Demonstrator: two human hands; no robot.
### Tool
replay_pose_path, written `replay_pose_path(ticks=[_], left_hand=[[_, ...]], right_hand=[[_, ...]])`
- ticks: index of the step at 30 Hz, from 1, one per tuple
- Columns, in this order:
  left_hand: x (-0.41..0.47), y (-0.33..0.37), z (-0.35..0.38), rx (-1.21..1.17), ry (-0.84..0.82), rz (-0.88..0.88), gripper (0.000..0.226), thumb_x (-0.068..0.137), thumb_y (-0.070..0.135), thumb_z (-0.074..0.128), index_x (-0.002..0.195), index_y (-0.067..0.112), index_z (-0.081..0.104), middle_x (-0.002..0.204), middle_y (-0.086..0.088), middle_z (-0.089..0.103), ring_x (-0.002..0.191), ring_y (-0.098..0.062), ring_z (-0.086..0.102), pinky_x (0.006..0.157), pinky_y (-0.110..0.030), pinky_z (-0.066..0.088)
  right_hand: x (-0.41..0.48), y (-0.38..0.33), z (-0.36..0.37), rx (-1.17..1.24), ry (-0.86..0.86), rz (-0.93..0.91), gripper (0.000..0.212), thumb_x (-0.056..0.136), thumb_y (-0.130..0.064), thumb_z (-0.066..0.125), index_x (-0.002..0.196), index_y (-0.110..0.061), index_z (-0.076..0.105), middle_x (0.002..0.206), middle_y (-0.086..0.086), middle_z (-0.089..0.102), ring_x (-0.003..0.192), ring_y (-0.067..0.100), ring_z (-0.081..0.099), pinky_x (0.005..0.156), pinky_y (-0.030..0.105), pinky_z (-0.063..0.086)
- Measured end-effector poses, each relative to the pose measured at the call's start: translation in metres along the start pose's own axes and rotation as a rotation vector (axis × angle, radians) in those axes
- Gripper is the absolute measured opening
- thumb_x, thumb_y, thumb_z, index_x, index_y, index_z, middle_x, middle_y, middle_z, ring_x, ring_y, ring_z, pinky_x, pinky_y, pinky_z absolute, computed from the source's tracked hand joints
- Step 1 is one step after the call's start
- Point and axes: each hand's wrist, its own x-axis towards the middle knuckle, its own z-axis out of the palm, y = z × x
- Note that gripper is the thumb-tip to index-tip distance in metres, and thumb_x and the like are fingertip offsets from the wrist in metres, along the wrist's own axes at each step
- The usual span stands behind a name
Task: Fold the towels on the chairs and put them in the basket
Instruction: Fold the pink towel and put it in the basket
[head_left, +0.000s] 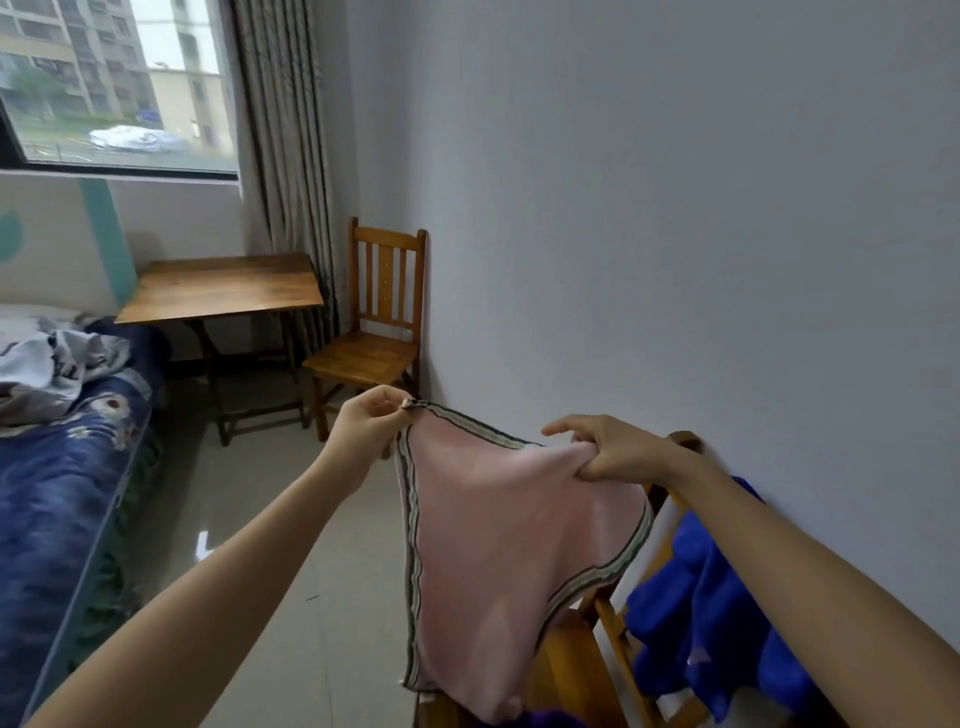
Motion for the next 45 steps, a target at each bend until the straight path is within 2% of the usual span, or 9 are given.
replay_pose_path(ticks=[2, 5, 7, 13, 22, 28, 32, 39, 45], left_hand=[[-0.003, 0.004, -0.004, 0.055, 0.006, 0.092, 0.008, 0.083, 0.009, 0.066, 0.079, 0.016, 0.063, 0.074, -0.012, 0.060, 0.068, -0.024, 0.052, 0.061, -0.030, 0.044], [-0.007, 0.010, -0.011, 0.080, 0.015, 0.177, 0.009, 0.083, 0.008, 0.064, 0.080, 0.016, 0.062, 0.062, 0.006, 0.064, 0.057, -0.004, 0.058, 0.054, -0.014, 0.047], [-0.008, 0.010, -0.013, 0.085, 0.026, 0.182, 0.005, 0.084, 0.009, 0.062, 0.082, 0.013, 0.061, 0.062, 0.006, 0.065, 0.056, -0.003, 0.060, 0.054, -0.014, 0.049], [-0.002, 0.014, -0.020, 0.104, 0.055, 0.169, 0.007, 0.085, 0.008, 0.061, 0.082, 0.014, 0.060, 0.074, -0.011, 0.060, 0.065, -0.016, 0.058, 0.064, -0.028, 0.050], [0.024, 0.018, -0.031, 0.082, 0.120, 0.157, 0.011, 0.085, 0.008, 0.061, 0.080, 0.018, 0.060, 0.063, 0.005, 0.066, 0.058, -0.004, 0.063, 0.054, -0.016, 0.051], [0.053, 0.028, -0.039, -0.024, 0.209, 0.102, 0.018, 0.085, 0.011, 0.063, 0.073, 0.023, 0.060, 0.059, 0.011, 0.066, 0.056, 0.000, 0.062, 0.052, -0.015, 0.050], [0.072, 0.047, -0.036, -0.106, 0.209, 0.130, 0.019, 0.085, 0.010, 0.063, 0.073, 0.023, 0.060, 0.059, 0.010, 0.067, 0.054, 0.000, 0.062, 0.051, -0.014, 0.049], [0.080, 0.078, -0.021, -0.119, 0.148, 0.177, 0.020, 0.085, 0.013, 0.064, 0.073, 0.028, 0.062, 0.065, 0.010, 0.068, 0.062, -0.003, 0.063, 0.059, -0.017, 0.052], [0.039, 0.073, -0.012, -0.104, 0.105, 0.134, 0.020, 0.085, 0.008, 0.063, 0.073, 0.024, 0.062, 0.062, 0.009, 0.068, 0.057, -0.002, 0.062, 0.053, -0.015, 0.049]], right_hand=[[-0.002, 0.010, 0.002, -0.057, -0.032, 0.021, 0.049, 0.078, -0.002, 0.059, 0.122, -0.023, 0.053, 0.092, -0.017, 0.049, 0.084, -0.002, 0.048, 0.069, 0.010, 0.036], [-0.004, 0.027, 0.004, -0.089, -0.078, 0.076, 0.010, 0.076, -0.006, 0.063, 0.076, -0.012, 0.055, 0.074, -0.004, 0.050, 0.069, 0.012, 0.048, 0.058, 0.018, 0.034], [-0.005, 0.035, 0.006, -0.097, -0.096, 0.122, 0.017, 0.076, -0.010, 0.064, 0.068, -0.013, 0.049, 0.067, -0.004, 0.048, 0.061, 0.009, 0.047, 0.054, 0.018, 0.034], [0.002, 0.050, 0.006, -0.164, -0.106, 0.182, 0.021, 0.078, -0.011, 0.064, 0.068, -0.012, 0.045, 0.066, -0.001, 0.042, 0.058, 0.011, 0.039, 0.053, 0.022, 0.030], [0.014, 0.062, -0.018, -0.136, -0.042, 0.237, 0.030, 0.076, -0.008, 0.069, 0.057, -0.016, 0.047, 0.058, -0.005, 0.044, 0.050, 0.004, 0.039, 0.042, 0.008, 0.030], [0.026, 0.068, -0.055, 0.517, 0.437, 0.230, 0.004, 0.080, -0.003, 0.068, 0.080, -0.003, 0.064, 0.077, 0.007, 0.062, 0.076, 0.017, 0.057, 0.070, 0.024, 0.047], [0.030, 0.054, -0.075, 0.935, 0.634, 0.134, 0.018, 0.087, 0.000, 0.058, 0.078, -0.015, 0.060, 0.082, 0.001, 0.063, 0.077, 0.013, 0.059, 0.070, 0.025, 0.047], [0.015, 0.036, -0.099, 1.085, 0.785, 0.041, 0.019, 0.090, -0.004, 0.055, 0.078, -0.018, 0.054, 0.082, 0.001, 0.061, 0.072, 0.013, 0.059, 0.072, 0.027, 0.050], [-0.030, 0.043, -0.091, 1.016, 0.683, 0.035, 0.017, 0.092, -0.007, 0.052, 0.081, -0.019, 0.053, 0.076, 0.002, 0.060, 0.068, 0.015, 0.059, 0.066, 0.028, 0.052]])
